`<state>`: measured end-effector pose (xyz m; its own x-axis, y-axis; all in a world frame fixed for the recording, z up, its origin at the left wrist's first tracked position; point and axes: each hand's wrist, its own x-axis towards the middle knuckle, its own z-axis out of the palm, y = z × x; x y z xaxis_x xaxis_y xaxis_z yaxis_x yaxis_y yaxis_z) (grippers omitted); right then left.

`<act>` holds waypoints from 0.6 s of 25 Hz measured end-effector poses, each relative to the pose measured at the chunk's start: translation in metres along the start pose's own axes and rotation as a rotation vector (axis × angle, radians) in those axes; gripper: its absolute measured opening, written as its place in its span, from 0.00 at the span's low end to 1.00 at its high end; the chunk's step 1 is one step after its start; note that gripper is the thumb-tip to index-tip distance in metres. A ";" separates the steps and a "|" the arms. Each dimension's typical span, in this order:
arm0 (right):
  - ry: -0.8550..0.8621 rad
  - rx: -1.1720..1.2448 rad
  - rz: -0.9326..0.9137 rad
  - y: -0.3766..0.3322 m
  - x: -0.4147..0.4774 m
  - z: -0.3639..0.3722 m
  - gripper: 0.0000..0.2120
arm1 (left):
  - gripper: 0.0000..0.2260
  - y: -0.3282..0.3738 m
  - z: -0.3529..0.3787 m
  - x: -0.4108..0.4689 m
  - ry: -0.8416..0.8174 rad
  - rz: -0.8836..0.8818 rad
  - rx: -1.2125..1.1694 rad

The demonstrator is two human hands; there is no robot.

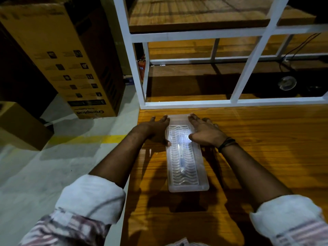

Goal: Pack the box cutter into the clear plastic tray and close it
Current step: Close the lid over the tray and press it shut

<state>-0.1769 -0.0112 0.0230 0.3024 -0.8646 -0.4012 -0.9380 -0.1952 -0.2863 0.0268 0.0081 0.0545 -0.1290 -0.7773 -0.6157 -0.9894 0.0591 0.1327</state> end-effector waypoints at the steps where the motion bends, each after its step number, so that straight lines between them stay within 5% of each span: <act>1: -0.001 0.010 -0.004 0.000 -0.001 0.000 0.41 | 0.49 0.001 -0.001 -0.002 0.005 0.000 0.000; 7: 0.196 0.019 -0.030 -0.003 -0.017 0.015 0.38 | 0.36 0.009 0.022 -0.020 0.273 0.016 0.020; 11: 0.500 -0.030 -0.117 0.003 -0.047 0.034 0.16 | 0.19 0.024 0.061 -0.045 0.536 0.011 0.042; 13: 0.475 0.019 -0.189 0.011 -0.069 0.041 0.11 | 0.19 0.028 0.078 -0.063 0.551 0.061 -0.034; 15: 0.310 -0.025 -0.227 0.015 -0.096 0.039 0.18 | 0.24 0.024 0.089 -0.084 0.509 0.123 -0.078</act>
<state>-0.2135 0.0871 0.0231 0.4405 -0.8965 -0.0466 -0.8582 -0.4053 -0.3149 0.0082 0.1305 0.0399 -0.1760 -0.9745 -0.1393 -0.9585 0.1375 0.2497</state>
